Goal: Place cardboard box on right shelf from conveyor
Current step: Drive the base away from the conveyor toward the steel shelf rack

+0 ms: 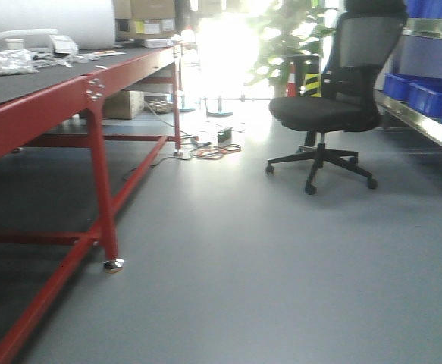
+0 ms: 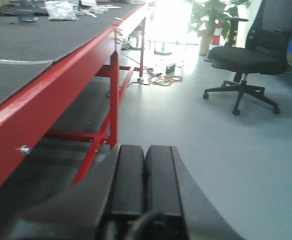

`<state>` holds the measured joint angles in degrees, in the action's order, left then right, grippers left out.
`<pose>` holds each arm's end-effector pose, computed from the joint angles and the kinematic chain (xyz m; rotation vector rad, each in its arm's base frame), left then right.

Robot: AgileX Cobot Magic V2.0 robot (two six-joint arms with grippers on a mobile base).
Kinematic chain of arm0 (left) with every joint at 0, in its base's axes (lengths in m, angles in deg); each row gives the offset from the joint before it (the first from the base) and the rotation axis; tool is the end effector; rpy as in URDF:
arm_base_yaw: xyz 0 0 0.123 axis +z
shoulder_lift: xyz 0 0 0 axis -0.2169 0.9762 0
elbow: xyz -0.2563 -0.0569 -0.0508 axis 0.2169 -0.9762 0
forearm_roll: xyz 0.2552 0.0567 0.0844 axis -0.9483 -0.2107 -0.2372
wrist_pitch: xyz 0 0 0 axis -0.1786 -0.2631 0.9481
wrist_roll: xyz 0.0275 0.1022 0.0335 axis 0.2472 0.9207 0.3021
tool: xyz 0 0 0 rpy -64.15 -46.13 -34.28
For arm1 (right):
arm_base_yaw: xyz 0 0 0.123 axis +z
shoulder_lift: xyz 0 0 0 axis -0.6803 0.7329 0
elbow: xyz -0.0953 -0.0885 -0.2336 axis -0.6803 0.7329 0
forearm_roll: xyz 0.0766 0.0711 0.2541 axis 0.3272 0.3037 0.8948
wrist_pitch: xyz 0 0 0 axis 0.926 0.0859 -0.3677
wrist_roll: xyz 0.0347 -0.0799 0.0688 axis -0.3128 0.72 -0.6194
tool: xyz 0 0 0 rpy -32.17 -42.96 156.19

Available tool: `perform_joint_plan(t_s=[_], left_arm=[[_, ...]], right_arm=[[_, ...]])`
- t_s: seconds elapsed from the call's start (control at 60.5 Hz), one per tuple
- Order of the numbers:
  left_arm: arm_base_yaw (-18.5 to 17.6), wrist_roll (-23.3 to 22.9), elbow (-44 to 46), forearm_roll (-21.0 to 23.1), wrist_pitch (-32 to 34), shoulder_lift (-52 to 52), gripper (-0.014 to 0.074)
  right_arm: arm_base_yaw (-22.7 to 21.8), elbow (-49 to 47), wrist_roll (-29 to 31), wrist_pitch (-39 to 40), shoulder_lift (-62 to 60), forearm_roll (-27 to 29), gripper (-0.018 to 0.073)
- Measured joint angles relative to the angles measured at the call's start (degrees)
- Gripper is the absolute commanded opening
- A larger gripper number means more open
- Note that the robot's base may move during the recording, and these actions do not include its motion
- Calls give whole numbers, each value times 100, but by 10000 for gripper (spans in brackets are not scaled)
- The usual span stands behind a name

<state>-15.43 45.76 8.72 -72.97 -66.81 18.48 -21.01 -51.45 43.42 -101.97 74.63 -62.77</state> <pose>0.1175 -0.0069 0.1914 0.0228 1.6206 -0.0706 0.0468 0.0094 0.3839 -0.1161 1.5324 0.3624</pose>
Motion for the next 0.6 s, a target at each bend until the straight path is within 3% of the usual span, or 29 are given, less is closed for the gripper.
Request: perform_joint_plan(t_s=[0.595], left_arm=[[0,0,0,0,0,0,-116]], right_arm=[[0,0,0,-12,-27,0,109]])
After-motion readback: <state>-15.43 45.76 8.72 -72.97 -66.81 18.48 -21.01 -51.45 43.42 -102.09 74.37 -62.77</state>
